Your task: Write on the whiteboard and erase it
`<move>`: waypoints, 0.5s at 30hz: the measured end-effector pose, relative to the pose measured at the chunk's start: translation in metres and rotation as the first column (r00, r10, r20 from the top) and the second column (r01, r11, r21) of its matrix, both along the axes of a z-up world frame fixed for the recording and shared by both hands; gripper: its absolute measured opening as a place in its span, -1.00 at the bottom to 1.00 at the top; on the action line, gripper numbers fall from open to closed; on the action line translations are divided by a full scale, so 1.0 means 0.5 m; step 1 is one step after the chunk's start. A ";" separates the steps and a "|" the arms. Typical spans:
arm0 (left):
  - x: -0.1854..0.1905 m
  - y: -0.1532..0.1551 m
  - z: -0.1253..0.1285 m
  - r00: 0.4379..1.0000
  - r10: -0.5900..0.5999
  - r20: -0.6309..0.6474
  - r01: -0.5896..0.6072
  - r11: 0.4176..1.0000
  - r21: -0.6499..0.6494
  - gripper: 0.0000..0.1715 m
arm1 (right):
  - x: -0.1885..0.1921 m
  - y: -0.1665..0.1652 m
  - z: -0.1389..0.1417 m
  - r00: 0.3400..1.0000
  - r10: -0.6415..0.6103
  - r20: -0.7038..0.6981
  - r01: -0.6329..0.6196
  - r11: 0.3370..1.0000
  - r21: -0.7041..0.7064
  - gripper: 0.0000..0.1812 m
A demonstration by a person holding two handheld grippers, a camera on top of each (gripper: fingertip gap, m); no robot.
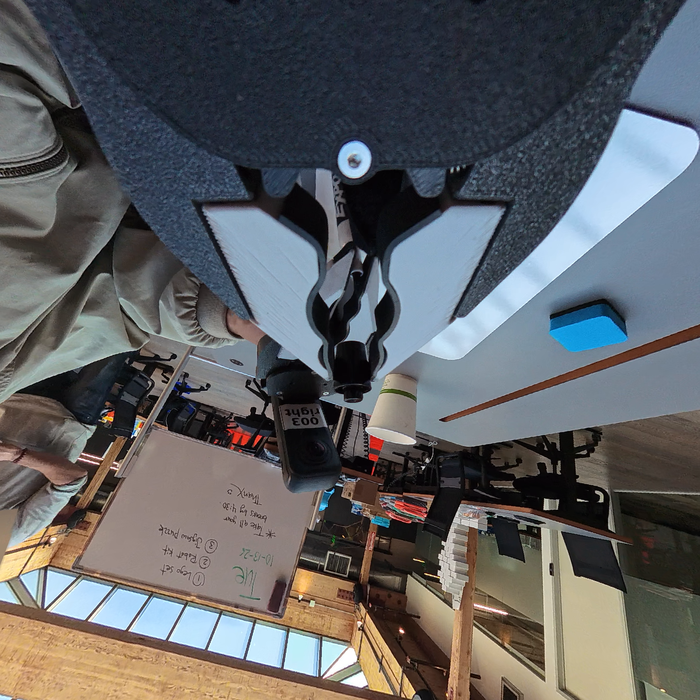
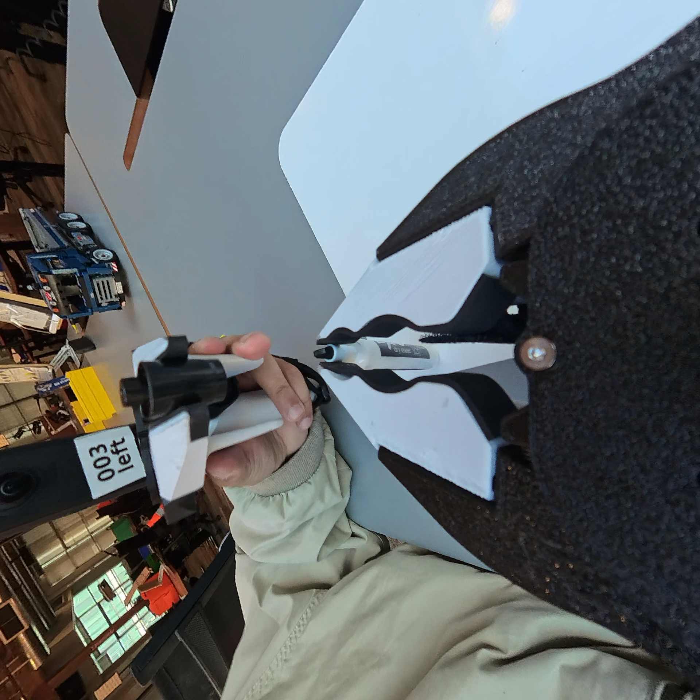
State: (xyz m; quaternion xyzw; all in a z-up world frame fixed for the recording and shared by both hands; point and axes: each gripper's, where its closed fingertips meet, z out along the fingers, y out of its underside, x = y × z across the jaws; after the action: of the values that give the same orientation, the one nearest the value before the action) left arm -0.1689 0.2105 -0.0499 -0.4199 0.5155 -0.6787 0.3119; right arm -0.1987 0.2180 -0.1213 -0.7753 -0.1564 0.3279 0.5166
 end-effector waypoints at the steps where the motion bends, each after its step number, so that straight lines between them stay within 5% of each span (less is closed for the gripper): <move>1: -0.001 0.000 -0.003 1.000 -0.002 -0.003 0.002 1.000 0.007 -0.80 | -0.006 -0.004 0.001 1.000 0.017 0.004 -0.017 1.000 0.003 -0.91; 11: -0.046 -0.001 -0.038 1.000 0.003 -0.022 -0.001 0.992 0.127 -0.79 | -0.066 -0.026 -0.009 0.985 0.097 0.142 -0.107 0.992 0.062 -0.87; 15: -0.076 -0.027 -0.049 0.996 -0.087 -0.014 0.088 0.988 0.128 -0.79 | -0.083 -0.036 -0.013 0.981 0.148 0.124 -0.156 0.986 0.056 -0.78</move>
State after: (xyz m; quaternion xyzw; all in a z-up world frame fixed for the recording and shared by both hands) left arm -0.2069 0.1972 -0.0745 -0.3788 0.5774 -0.6554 0.3058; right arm -0.2401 0.1999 -0.1277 -0.7621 -0.2563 0.3142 0.5047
